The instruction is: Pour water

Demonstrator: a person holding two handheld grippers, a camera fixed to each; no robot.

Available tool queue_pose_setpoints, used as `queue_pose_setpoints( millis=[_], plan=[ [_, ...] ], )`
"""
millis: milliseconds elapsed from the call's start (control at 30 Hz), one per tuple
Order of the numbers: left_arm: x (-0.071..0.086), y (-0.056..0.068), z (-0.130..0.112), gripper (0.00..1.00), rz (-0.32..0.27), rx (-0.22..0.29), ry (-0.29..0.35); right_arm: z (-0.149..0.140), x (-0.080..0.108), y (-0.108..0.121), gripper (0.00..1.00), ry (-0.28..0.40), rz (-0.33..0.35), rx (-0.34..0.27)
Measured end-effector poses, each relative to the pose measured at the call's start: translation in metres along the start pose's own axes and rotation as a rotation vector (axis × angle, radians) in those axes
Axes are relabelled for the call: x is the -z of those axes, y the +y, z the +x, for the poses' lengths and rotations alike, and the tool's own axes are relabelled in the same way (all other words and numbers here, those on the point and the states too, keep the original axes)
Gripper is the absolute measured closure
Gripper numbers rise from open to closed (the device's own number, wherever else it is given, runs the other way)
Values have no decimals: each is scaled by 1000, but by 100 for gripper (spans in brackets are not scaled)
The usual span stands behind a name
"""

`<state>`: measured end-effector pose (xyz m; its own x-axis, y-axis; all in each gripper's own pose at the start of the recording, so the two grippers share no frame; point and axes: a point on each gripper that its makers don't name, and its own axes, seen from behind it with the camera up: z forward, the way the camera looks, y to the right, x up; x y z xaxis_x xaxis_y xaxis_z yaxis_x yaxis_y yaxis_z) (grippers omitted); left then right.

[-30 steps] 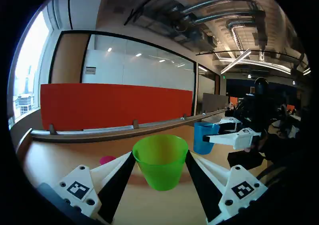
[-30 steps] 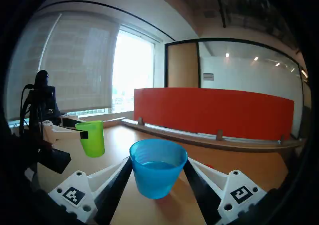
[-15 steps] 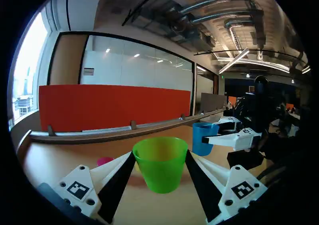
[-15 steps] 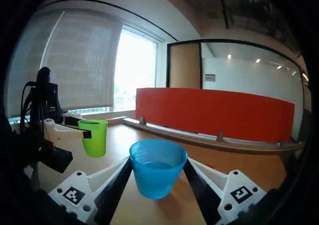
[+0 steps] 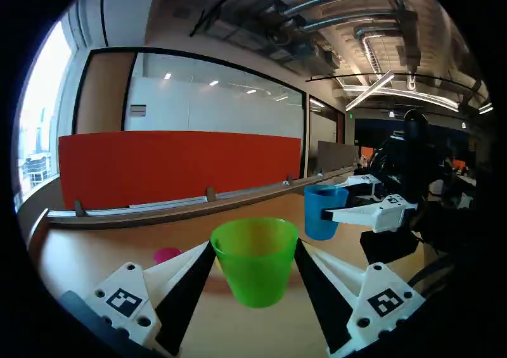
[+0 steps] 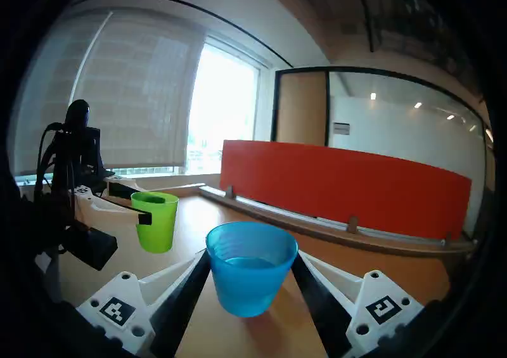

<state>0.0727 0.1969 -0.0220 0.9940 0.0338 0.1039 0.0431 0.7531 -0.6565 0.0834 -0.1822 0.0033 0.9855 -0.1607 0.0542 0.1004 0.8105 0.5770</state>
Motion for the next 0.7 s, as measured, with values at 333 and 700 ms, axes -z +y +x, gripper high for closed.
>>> queue_pose_setpoints(
  millis=[333, 700],
  plan=[
    [-2, 5, -5, 12, -20, -38, -27, 9, -6, -5, 9, -25, 48, 121],
    [1, 19, -11, 12, -47, -61, -41, 26, -12, -17, 9, -20, 85, 248]
  ],
)
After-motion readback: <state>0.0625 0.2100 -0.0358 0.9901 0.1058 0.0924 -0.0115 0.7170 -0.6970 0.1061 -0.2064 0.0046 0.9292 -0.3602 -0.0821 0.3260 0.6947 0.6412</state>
